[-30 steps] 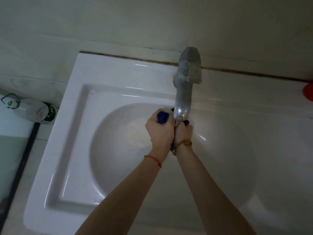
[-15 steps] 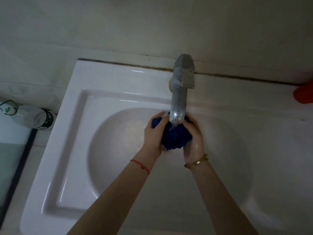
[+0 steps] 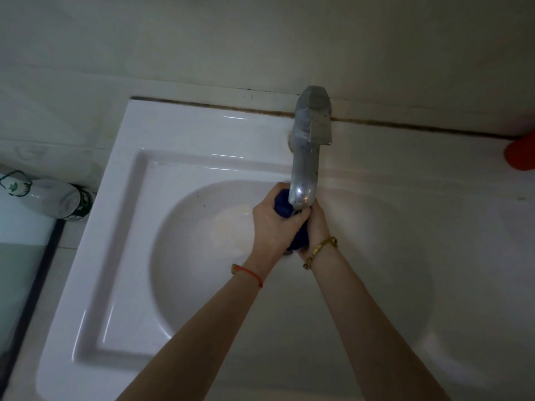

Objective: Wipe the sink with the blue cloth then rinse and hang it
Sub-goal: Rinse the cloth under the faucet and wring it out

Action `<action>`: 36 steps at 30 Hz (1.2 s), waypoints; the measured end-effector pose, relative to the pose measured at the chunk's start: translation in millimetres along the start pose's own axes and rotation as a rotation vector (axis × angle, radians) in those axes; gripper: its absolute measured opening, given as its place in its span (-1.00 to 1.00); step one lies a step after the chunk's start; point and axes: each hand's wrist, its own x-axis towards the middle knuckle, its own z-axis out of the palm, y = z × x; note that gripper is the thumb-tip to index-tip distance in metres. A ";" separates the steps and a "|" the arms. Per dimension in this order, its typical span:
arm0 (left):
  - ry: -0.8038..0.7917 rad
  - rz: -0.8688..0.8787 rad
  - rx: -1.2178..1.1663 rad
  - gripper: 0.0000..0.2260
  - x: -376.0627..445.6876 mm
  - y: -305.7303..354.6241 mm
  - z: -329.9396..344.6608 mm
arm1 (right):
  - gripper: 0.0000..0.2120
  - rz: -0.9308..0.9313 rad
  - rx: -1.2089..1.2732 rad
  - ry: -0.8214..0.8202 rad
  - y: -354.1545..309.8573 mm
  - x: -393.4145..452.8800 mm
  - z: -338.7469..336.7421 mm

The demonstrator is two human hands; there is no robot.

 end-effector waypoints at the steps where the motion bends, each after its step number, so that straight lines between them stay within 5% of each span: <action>1: 0.019 0.024 0.004 -0.66 -0.3 -1.2 0.3 | -0.71 0.000 -0.004 0.022 2.0 -1.5 2.6; 9: 0.248 -0.035 -0.202 -0.73 5.9 1.2 7.8 | -0.68 -0.268 -0.189 0.334 6.4 -7.2 16.5; 15: 0.386 -0.510 -0.471 -0.60 15.6 7.7 13.1 | -0.58 -0.616 -0.372 0.286 11.1 -14.5 -0.2; 19: 0.260 -0.809 -0.642 -0.82 7.5 5.9 2.8 | -0.81 -0.706 -0.447 0.136 15.0 -20.3 -20.3; 22: 0.017 -0.879 -0.680 -0.46 1.1 2.2 -7.4 | -0.68 -0.543 -0.150 -0.036 9.5 -21.9 -32.1; 26: -0.097 -0.810 -0.667 -0.57 -1.0 0.5 -14.7 | -0.36 -0.332 0.164 -0.050 6.8 -27.7 -30.8; 32: -0.101 -0.460 -0.336 -0.97 -7.8 -4.5 -13.2 | -0.40 0.169 0.128 -0.258 -8.1 -26.7 -25.3; 36: -0.099 -0.216 -0.117 -0.88 -7.7 -5.2 -8.7 | -0.60 0.112 0.025 -0.137 -6.1 -11.2 -12.9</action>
